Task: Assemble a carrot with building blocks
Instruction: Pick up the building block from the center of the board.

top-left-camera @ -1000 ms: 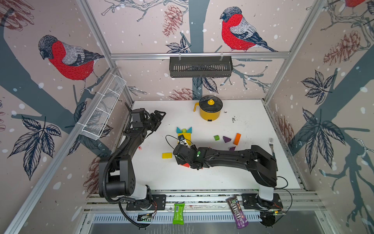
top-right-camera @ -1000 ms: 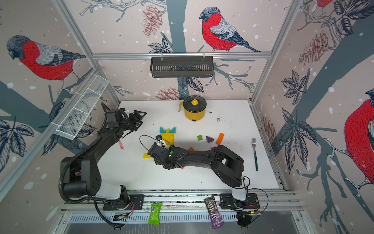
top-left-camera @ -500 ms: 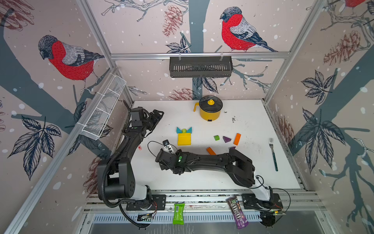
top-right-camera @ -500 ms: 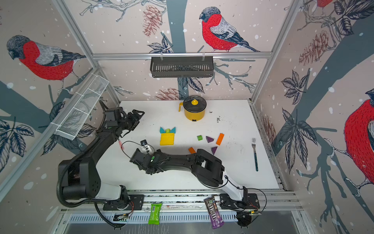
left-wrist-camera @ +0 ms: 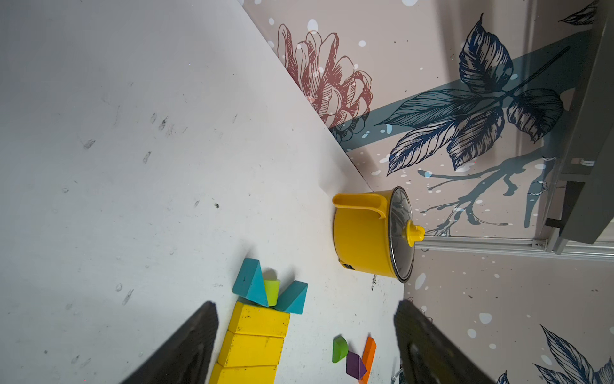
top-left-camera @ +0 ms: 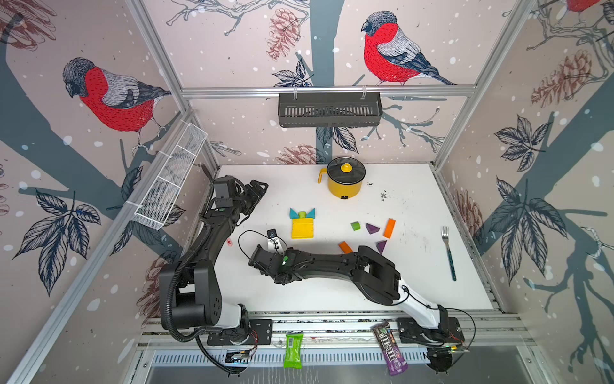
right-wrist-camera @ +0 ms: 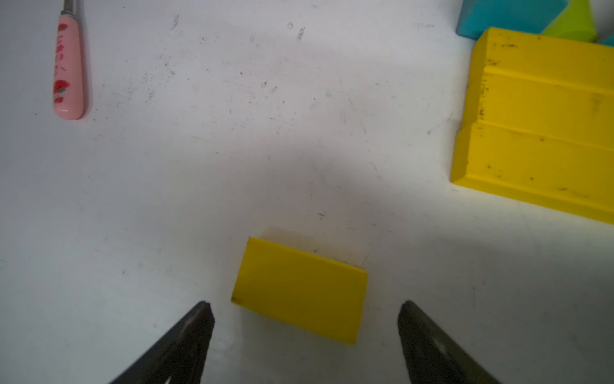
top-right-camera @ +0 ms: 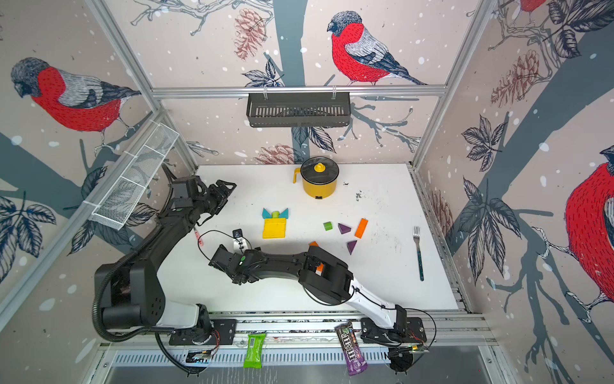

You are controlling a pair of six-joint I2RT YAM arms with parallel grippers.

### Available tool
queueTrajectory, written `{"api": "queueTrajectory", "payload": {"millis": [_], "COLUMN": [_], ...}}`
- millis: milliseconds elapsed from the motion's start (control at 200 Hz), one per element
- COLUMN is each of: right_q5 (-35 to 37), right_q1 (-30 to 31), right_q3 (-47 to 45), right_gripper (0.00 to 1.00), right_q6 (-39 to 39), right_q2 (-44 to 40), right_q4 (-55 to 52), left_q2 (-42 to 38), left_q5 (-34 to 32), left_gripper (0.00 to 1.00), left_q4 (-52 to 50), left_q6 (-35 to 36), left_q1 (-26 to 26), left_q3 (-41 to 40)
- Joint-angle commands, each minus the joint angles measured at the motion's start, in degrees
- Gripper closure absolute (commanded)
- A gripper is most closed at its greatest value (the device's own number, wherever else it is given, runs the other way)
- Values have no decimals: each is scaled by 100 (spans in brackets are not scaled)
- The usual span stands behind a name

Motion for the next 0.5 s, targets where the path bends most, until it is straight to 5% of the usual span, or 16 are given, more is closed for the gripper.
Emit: {"api": "queueTrajectory", "payload": {"millis": [0, 490], "right_q5": [85, 638], "right_q1": [-20, -59], "right_q3": [97, -547], "right_gripper": [14, 42], "right_q6": [98, -304], "right_q2": [96, -325], "right_q4": [-123, 266], "left_q2": [-74, -285], "left_q5": [16, 107], "left_gripper": [16, 16], "left_q4": [83, 180], "left_q6": [-1, -31], "left_q1": [16, 11], "left_q3": [23, 11]}}
